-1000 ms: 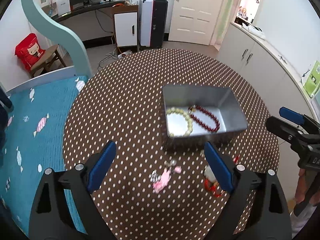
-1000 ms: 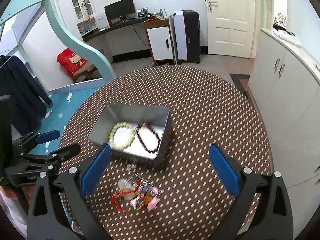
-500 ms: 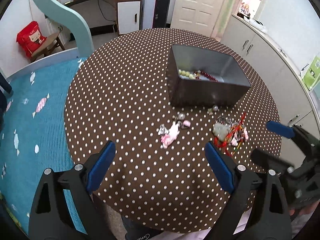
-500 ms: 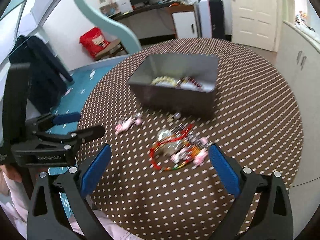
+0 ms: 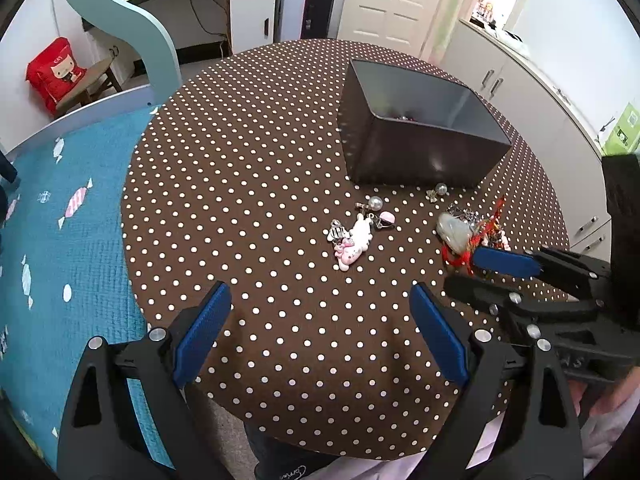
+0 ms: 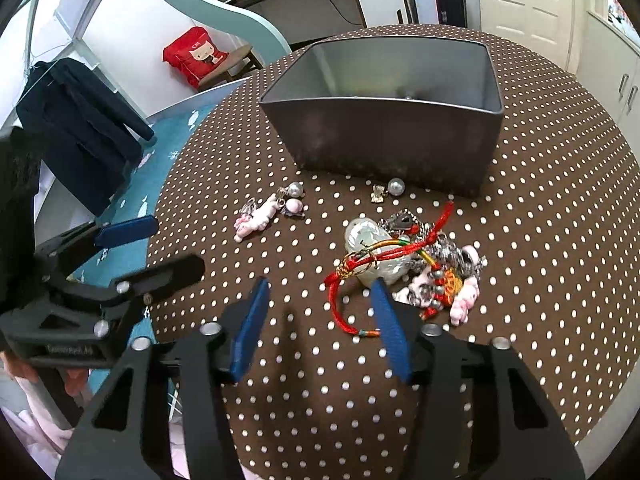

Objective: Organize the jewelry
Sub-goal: 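Grasp the red string bracelet with the right tool while left grasps pink charm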

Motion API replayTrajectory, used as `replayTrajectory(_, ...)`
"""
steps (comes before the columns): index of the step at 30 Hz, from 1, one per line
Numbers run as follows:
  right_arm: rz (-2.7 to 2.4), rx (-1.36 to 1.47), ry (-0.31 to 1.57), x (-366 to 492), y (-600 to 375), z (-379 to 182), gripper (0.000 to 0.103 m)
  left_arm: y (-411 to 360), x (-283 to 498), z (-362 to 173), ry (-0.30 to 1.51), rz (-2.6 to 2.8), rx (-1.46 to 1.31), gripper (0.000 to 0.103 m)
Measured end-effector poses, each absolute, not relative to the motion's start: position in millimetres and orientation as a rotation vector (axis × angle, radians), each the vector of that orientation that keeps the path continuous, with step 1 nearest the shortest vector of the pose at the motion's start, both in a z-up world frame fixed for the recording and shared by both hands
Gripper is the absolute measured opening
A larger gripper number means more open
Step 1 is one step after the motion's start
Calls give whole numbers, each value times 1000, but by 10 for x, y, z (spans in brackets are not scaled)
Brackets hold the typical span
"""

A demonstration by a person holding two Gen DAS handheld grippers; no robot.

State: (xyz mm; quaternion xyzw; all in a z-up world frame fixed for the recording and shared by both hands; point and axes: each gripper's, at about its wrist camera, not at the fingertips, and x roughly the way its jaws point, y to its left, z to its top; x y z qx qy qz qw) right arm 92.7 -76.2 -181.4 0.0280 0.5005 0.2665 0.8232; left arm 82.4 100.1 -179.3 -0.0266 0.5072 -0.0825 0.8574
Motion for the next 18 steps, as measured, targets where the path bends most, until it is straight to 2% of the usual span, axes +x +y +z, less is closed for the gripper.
replayTrajectory(5, 564, 34, 1065, 985, -702, -1817, 13, 977, 886, -1847, 1079, -185, -63, 90)
replayTrajectory(7, 559, 27, 1063, 1008, -711, -1839, 6, 968, 923, -1866, 1083, -189, -66, 90)
replayTrajectory(11, 557, 48, 1052, 1053, -753, -1797, 4, 936, 987, -1911, 1097, -190, -69, 89)
replayTrajectory(18, 526, 74, 995, 1049, -974, -1591, 4, 875, 1112, -1946, 1108, -197, -54, 77)
